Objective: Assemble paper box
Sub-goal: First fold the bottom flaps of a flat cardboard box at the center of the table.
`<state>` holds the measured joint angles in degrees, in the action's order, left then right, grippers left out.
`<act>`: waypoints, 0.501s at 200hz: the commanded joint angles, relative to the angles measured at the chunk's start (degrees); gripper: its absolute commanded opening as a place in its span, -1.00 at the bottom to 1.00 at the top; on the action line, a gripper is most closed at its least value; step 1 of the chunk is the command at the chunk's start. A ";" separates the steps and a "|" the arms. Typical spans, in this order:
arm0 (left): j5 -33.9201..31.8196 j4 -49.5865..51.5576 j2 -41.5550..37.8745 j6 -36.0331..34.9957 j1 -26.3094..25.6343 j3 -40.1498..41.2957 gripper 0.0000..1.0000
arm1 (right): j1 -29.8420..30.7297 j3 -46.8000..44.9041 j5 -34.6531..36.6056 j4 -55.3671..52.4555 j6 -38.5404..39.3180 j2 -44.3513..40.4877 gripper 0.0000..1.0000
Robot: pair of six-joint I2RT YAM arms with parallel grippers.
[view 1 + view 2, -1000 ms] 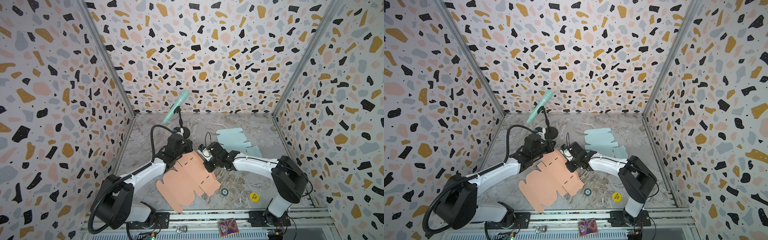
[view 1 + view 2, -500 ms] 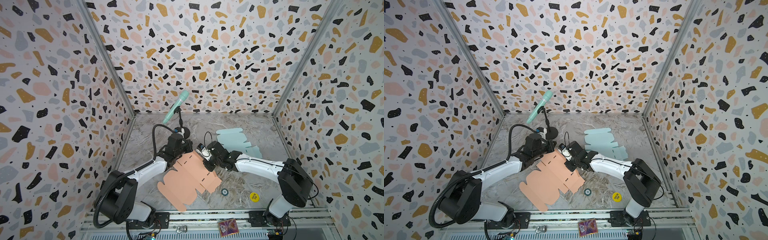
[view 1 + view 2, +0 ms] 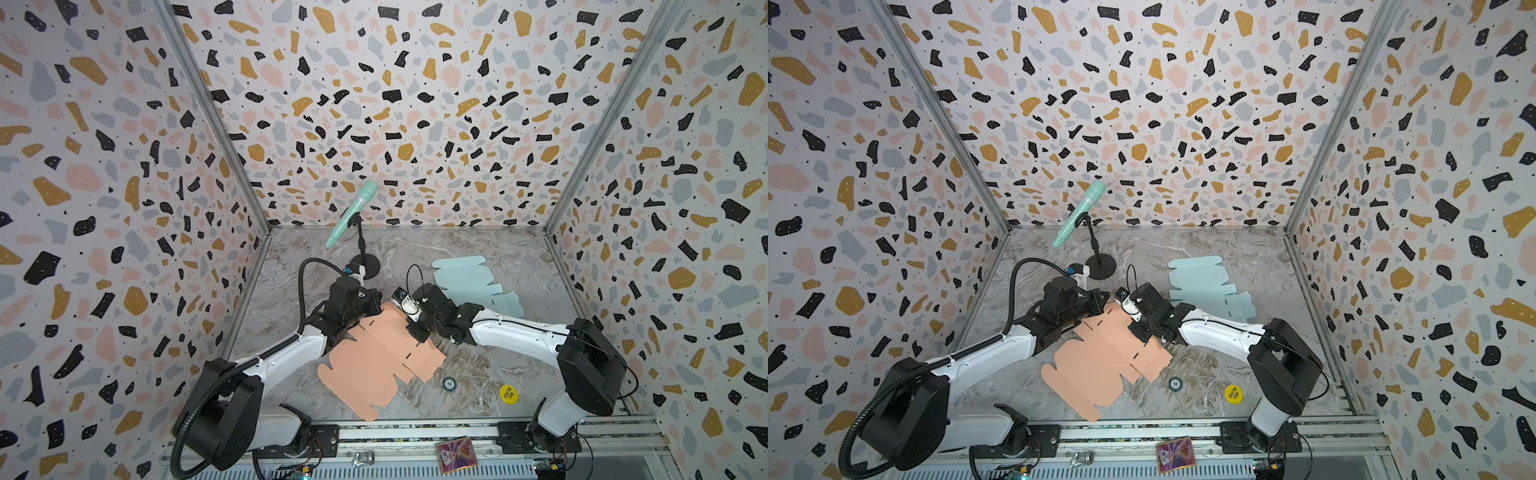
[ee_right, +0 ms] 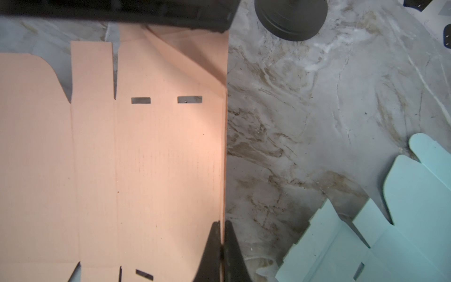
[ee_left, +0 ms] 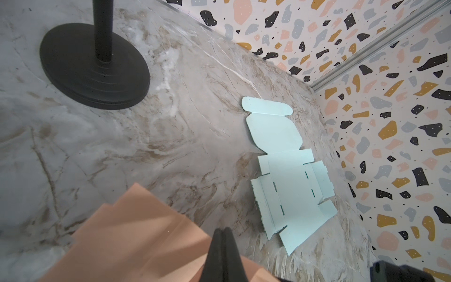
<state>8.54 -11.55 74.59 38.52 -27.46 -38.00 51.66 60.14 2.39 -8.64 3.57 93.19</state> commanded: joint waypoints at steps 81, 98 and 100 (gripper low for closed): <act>-0.54 -1.77 -4.53 2.14 -3.65 4.51 -1.00 | 1.46 0.13 5.52 1.82 4.96 -3.65 -1.00; 0.74 -0.69 -7.08 1.34 -1.32 6.46 -1.00 | 1.54 -0.82 6.67 2.40 6.35 -4.43 -1.00; 0.86 -0.45 -7.46 1.22 -1.05 6.69 -1.00 | 1.52 -0.92 6.73 2.40 6.58 -4.42 -1.00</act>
<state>8.32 -12.01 70.74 40.56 -30.65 -33.54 52.77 59.99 6.17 -7.92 7.22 92.38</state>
